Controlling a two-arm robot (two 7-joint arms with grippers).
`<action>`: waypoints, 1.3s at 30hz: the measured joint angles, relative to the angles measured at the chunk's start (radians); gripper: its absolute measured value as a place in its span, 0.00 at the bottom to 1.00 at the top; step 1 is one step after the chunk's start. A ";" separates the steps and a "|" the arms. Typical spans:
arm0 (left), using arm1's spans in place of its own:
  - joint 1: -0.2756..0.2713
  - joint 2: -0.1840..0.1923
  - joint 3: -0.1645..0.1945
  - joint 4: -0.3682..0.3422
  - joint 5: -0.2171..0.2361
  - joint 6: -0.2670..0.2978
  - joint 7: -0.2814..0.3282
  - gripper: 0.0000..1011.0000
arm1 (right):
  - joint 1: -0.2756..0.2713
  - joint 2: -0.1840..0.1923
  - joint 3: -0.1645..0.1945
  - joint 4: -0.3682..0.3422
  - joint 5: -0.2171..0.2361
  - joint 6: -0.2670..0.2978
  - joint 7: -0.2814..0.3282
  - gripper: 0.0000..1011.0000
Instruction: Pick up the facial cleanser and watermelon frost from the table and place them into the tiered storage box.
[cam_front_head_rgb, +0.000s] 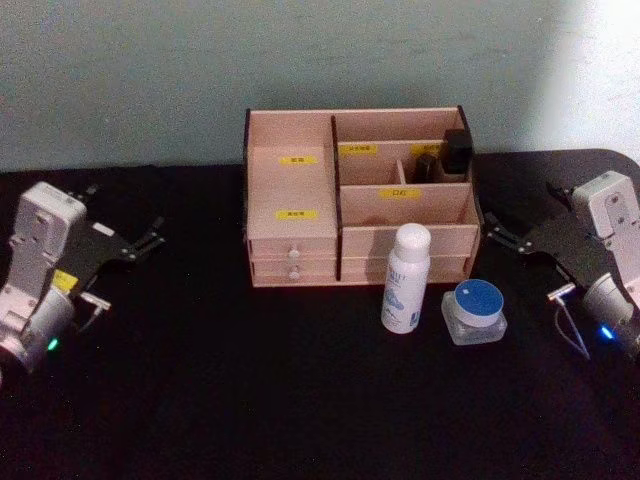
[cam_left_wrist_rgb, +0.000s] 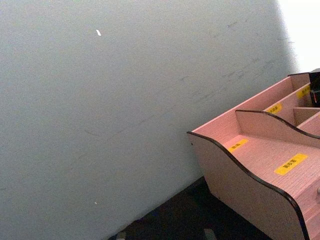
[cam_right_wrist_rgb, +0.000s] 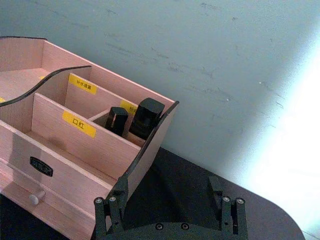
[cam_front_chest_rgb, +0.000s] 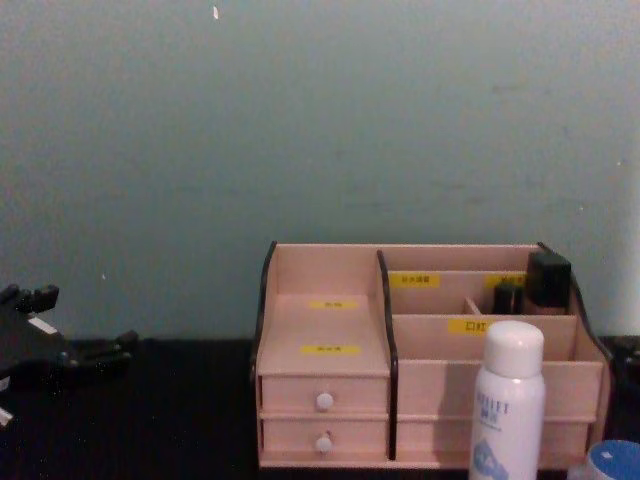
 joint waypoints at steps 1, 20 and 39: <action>0.000 0.000 0.000 0.000 0.000 0.000 0.000 0.99 | 0.000 0.000 0.000 0.000 0.000 0.000 0.000 0.99; 0.000 0.000 0.000 0.000 0.000 0.000 0.000 0.99 | 0.000 0.000 0.000 0.000 0.000 0.000 0.000 0.99; 0.000 0.000 0.000 0.000 0.000 0.000 0.000 0.99 | -0.006 -0.006 0.015 0.002 -0.008 -0.014 -0.002 0.99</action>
